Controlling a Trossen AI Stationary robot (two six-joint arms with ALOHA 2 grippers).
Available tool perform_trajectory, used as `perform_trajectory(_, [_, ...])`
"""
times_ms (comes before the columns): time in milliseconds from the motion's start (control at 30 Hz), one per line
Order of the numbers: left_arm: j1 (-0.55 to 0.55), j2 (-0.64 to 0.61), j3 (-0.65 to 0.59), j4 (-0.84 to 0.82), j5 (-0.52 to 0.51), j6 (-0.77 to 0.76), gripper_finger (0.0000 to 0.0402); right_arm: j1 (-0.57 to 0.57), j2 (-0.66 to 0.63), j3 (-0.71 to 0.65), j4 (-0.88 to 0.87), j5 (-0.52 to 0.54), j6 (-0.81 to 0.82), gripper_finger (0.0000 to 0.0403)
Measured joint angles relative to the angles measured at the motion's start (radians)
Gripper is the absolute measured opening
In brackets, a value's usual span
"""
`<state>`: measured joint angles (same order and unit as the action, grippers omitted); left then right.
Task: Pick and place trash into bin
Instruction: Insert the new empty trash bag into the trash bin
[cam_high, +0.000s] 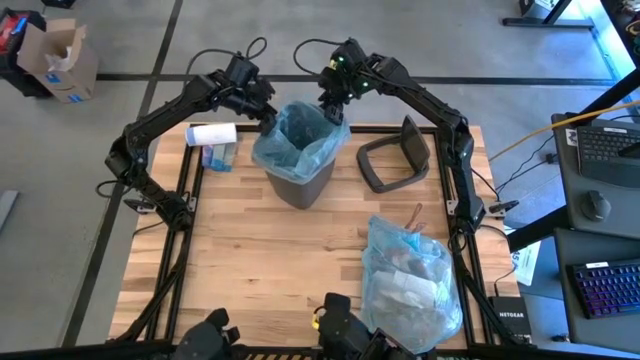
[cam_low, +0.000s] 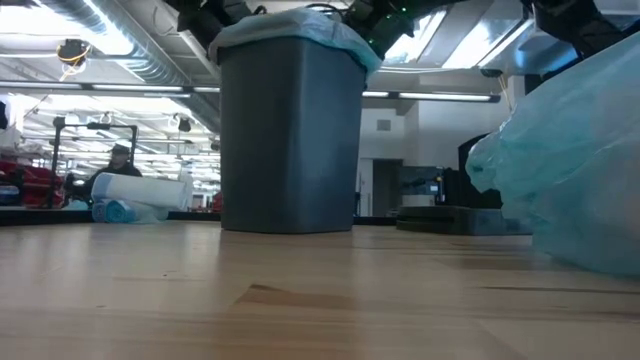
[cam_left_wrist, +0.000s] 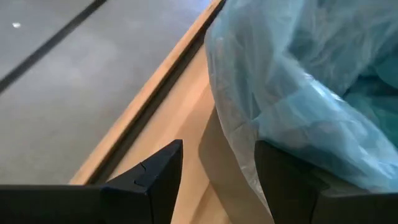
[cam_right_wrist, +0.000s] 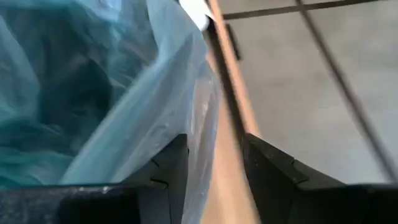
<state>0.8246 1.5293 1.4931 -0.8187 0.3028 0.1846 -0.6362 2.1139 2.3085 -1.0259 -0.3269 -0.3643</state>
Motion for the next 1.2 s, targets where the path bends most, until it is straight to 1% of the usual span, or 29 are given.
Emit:
perform_trajectory(67, [0.0, 0.0, -0.001, -0.001, 0.005, -0.025, 0.0194, 0.0, 0.0, 0.0, 0.0, -0.048, 0.051, 0.0143])
perform_trajectory(167, [0.004, 0.0, -0.001, -0.015, 0.009, -0.049, 0.0194, 0.0, 0.0, 0.0, -0.02, -0.066, 0.104, 0.0143])
perform_trajectory(233, [0.01, 0.0, -0.001, -0.045, 0.004, -0.049, 0.0194, 0.0, 0.0, 0.0, -0.047, -0.066, 0.127, 0.0143])
perform_trajectory(367, [0.031, -0.002, 0.001, -0.125, -0.041, -0.037, 0.0194, 0.0, 0.0, 0.0, -0.116, -0.036, 0.148, 0.0143])
perform_trajectory(400, [0.035, -0.002, 0.001, -0.141, -0.058, -0.023, 0.0194, 0.0, 0.0, 0.0, -0.13, -0.033, 0.148, 0.0143])
perform_trajectory(533, [0.044, -0.006, 0.002, -0.171, -0.059, -0.005, 0.0194, 0.0, 0.0, 0.0, -0.155, -0.018, 0.101, 0.0143])
perform_trajectory(700, [0.048, -0.078, 0.027, -0.178, -0.054, 0.001, 0.0194, 0.0, -0.032, 0.048, -0.171, 0.002, 0.078, 0.0143])
perform_trajectory(800, [0.049, -0.133, 0.03, -0.176, -0.055, 0.0, 0.0194, 0.0, -0.078, 0.042, -0.179, 0.009, 0.063, 0.0143])
perform_trajectory(933, [0.046, -0.191, 0.029, -0.207, -0.054, -0.002, 0.0194, 0.001, -0.108, 0.046, -0.208, 0.016, 0.074, 0.0143])
perform_trajectory(1033, [0.04, -0.222, 0.011, -0.214, -0.052, 0.003, 0.0194, 0.001, -0.129, 0.047, -0.253, -0.023, 0.096, 0.0143])
perform_trajectory(1133, [0.032, -0.237, -0.024, -0.229, -0.051, 0.005, 0.0194, 0.001, -0.129, 0.047, -0.338, -0.026, 0.097, 0.0143])
perform_trajectory(1200, [0.025, -0.243, -0.055, -0.227, -0.046, 0.005, 0.0194, 0.002, -0.121, 0.033, -0.362, -0.024, 0.095, 0.0143])
